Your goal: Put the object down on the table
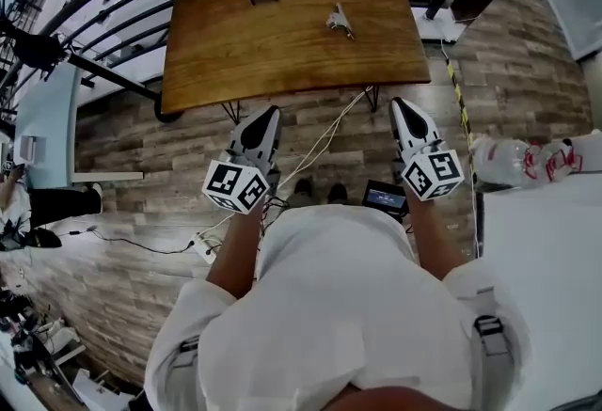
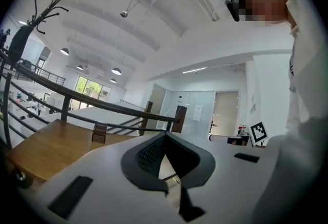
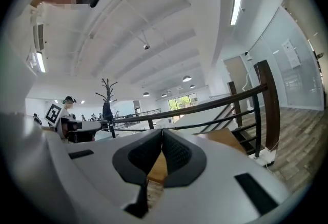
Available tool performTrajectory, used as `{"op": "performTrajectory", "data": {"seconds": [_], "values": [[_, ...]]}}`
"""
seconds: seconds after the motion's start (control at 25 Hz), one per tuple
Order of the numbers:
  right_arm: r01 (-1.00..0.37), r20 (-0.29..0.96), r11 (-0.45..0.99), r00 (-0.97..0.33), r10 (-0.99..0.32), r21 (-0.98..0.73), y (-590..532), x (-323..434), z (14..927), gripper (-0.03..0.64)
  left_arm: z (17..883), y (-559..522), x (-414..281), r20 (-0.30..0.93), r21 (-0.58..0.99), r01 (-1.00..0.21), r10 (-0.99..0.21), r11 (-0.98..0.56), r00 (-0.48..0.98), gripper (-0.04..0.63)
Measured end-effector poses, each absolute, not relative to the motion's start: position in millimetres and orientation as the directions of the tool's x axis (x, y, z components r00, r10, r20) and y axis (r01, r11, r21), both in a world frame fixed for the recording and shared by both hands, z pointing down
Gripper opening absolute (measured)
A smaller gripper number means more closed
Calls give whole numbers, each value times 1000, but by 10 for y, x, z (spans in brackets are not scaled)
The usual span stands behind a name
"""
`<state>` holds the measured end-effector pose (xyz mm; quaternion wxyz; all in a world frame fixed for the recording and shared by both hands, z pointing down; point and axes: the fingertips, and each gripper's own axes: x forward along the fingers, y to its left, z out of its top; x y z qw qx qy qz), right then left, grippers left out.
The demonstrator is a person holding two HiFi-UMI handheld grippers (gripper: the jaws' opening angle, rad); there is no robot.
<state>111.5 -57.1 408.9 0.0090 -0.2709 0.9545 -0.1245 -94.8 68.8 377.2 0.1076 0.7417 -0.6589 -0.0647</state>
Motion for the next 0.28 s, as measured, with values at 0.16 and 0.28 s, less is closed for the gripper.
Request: {"op": "performTrajectory", "data": {"seconds": [0.16, 0.28], "values": [[-474, 33, 848, -876, -480, -238, -515, 1068, 4028, 25, 3789, 710, -852, 42, 269, -957, -991, -109, 125, 15], [-446, 23, 864, -891, -454, -234, -515, 1057, 3985, 25, 3773, 712, -748, 43, 270, -956, -990, -117, 134, 15]]}}
